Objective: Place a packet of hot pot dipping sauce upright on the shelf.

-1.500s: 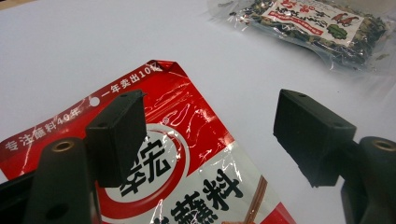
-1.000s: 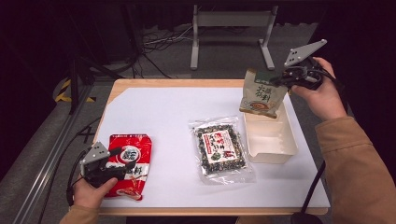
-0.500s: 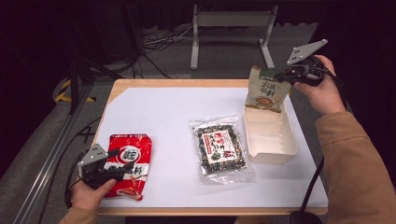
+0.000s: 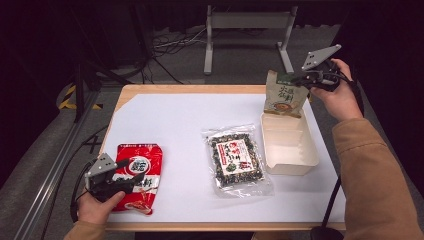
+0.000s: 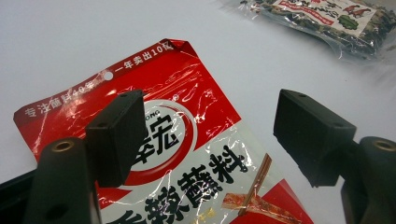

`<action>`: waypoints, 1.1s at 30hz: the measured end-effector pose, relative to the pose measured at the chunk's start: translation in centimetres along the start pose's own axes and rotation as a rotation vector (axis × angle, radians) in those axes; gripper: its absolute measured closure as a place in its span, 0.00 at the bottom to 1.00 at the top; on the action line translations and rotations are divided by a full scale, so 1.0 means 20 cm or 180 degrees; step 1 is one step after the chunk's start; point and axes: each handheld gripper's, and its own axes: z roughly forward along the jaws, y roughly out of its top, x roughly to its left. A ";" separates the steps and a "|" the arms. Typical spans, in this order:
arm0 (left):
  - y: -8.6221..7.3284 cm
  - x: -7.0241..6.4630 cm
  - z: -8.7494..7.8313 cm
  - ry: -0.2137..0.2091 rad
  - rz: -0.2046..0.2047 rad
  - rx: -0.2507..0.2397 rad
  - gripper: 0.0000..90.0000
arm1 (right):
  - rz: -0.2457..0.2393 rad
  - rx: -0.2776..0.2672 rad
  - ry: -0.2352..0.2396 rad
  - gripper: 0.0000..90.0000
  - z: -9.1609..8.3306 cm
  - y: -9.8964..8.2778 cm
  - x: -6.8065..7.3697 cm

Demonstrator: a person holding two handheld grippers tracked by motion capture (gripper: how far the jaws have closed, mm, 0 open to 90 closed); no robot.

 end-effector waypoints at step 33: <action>0.00 0.00 0.01 -0.0005 -0.0002 -0.0003 0.29 | 0.0150 0.0271 0.0289 0.99 0.18 -0.11 0.06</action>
